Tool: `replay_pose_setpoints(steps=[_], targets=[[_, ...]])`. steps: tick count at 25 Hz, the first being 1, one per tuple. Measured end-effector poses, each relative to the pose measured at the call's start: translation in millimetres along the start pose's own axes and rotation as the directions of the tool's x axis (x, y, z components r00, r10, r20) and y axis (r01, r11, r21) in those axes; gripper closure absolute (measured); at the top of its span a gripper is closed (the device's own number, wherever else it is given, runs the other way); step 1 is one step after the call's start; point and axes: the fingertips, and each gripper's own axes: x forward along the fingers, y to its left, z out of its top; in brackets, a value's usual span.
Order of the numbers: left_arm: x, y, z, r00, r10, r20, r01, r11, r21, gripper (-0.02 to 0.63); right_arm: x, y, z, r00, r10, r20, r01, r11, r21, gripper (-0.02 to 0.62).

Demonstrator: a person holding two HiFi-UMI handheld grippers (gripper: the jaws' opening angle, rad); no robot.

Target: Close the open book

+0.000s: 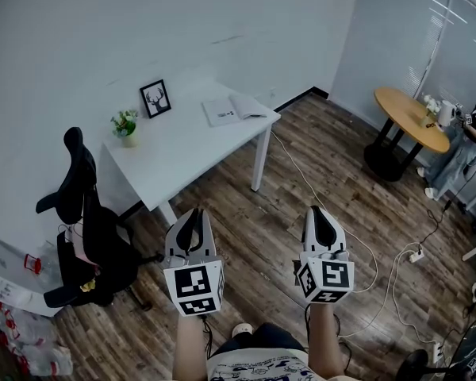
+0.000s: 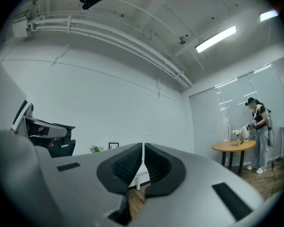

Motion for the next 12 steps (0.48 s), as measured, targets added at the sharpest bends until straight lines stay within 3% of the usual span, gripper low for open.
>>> replay_pose_setpoints(steps=[12], targets=[[36,9,-10,1.000,-0.003,-0.013,0.003,1.000,-0.009,0.580,30,-11,-11,0.999,-0.028,-0.023,0.028,1.000,0.008,0.561]])
